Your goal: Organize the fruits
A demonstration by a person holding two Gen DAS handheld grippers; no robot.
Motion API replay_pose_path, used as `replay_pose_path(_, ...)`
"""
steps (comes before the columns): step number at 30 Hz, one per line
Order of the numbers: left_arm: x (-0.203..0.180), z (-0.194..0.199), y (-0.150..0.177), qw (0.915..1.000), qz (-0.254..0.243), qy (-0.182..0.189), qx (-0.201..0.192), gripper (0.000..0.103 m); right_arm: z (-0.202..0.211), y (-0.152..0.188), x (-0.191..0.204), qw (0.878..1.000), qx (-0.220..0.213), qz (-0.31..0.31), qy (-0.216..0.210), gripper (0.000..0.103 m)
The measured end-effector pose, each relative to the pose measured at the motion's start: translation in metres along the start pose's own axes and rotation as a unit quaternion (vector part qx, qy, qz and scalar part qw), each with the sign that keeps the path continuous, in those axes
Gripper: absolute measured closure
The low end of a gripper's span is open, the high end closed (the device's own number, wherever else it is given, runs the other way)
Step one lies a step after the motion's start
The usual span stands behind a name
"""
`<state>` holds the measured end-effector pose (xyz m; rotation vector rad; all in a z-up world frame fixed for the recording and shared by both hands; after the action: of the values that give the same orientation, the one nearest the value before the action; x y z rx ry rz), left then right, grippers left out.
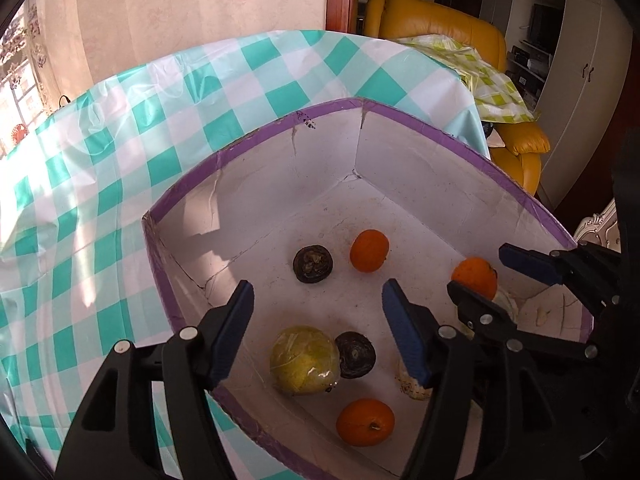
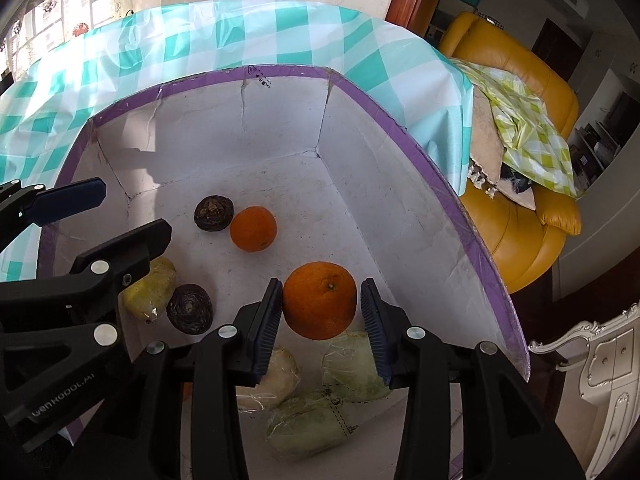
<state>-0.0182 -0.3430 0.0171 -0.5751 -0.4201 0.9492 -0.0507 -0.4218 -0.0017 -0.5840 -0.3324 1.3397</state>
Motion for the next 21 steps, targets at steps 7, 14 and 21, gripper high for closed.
replay_pose_path(7, 0.011, 0.004, -0.003, 0.9997, 0.013, -0.016, -0.009, 0.011, 0.001, 0.0, 0.002, 1.0, 0.003, -0.001, -0.014, 0.017)
replay_pose_path(14, 0.004, 0.005, -0.005, 0.9999, 0.007, 0.007, 0.001, 0.002, 0.0, 0.011, -0.004, 0.999, 0.025, -0.009, -0.024, 0.017)
replay_pose_path(21, -0.005, -0.009, 0.006, 0.9993, -0.002, -0.004, 0.037, 0.002, -0.003, 0.016, -0.007, 0.999, 0.036, -0.021, -0.028, 0.017)
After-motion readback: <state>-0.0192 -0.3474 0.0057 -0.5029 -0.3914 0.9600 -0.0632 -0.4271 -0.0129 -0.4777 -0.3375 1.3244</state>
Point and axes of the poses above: each gripper's, at about its wrist camera, not at the fingertips, and z roughly against the way its jaws point, x to its left, y to its underside, the point moved 10 cm from there along -z, roughly the way its jaws point, and after that the axes turned 8 degrees about -z, right-handed, at the moved point
